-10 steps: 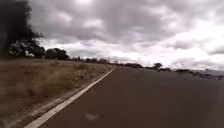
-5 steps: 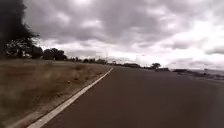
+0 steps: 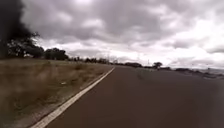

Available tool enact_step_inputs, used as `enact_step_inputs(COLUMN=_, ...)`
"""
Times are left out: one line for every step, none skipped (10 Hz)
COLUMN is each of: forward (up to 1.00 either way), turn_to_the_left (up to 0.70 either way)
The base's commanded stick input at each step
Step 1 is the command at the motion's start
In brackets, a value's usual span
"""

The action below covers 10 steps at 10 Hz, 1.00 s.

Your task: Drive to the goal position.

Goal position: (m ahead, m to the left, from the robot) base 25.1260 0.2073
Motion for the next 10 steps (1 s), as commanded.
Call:
enact_step_inputs(forward=1.0, turn_to_the_left=-0.2)
enact_step_inputs(forward=1.0, turn_to_the_left=-0.35)
enact_step_inputs(forward=1.0, turn_to_the_left=-0.16)
enact_step_inputs(forward=1.0, turn_to_the_left=-0.09)
enact_step_inputs(forward=1.0, turn_to_the_left=-0.23)
enact_step_inputs(forward=1.0, turn_to_the_left=-0.32)
enact_step_inputs(forward=1.0, turn_to_the_left=-0.16)
enact_step_inputs(forward=1.0, turn_to_the_left=-0.34)
enact_step_inputs(forward=1.0, turn_to_the_left=-0.33)
enact_step_inputs(forward=1.0, turn_to_the_left=-0.33)
